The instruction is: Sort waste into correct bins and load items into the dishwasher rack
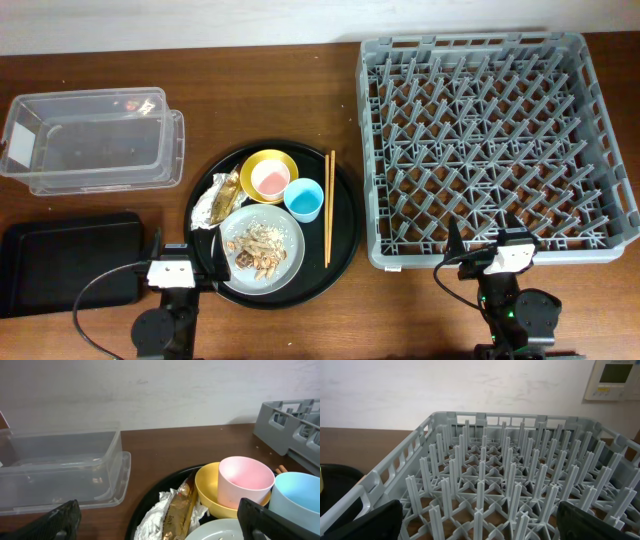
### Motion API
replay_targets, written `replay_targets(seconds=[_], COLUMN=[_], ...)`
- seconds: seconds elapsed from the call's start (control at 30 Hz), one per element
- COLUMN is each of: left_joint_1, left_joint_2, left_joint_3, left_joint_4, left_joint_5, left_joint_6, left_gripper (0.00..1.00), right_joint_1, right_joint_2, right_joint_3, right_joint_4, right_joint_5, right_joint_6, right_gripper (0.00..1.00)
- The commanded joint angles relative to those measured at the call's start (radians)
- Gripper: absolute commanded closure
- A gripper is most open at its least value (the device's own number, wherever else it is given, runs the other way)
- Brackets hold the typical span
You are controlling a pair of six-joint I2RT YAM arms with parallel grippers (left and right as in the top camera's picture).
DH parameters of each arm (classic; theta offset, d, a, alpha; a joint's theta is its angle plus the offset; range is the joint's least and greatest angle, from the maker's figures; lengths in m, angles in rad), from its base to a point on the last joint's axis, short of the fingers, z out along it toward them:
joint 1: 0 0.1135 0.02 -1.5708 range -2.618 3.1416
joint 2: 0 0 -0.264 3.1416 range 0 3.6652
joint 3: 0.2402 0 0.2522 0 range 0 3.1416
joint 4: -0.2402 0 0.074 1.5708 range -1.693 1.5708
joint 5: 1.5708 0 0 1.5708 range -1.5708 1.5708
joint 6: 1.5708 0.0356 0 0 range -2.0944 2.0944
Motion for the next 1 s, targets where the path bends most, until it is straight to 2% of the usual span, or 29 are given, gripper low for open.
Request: replay_targets(seconds=[0.0,0.57,0.67,0.8,0.87,0.9,0.97], left_joint_1=[-0.004,-0.004,-0.004,-0.004,-0.004,-0.004,-0.004], left_joint_2=[-0.008,-0.008,-0.008,-0.008,-0.008,-0.008,-0.008], left_joint_3=[-0.009,-0.009,-0.009,-0.009,-0.009,-0.009,0.027], left_joint_4=[0.002,0.013,0.011,0.196,0.232,0.307,0.379], left_joint_5=[-0.011,-0.01,0.038,0.467,0.534,0.599,0.633], left_joint_6=[0.016,0.016,0.015,0.008,0.008,-0.004,-0.136], left_gripper=[0.0,0.0,0.0,0.0,0.0,0.0,0.0], right_joint_1=[-0.006,-0.006,-0.006,-0.006,-0.006,-0.006,-0.006], right_joint_2=[-0.007,-0.007,-0.007,-0.007,-0.007,-0.007,-0.007], right_joint_3=[-0.008,-0.008,-0.008,-0.008,-0.008,-0.008,-0.008], right_joint_4=[-0.001,-0.001,-0.001,-0.001,-0.001,-0.001,-0.001], right_joint_5=[-0.002,-0.002,-0.002,-0.002,-0.002,-0.002,-0.002], right_joint_6=[0.004,0.004,0.004,0.004,0.004,0.004,0.004], right_gripper=[0.02,0.02,0.02,0.02,0.02,0.02,0.02])
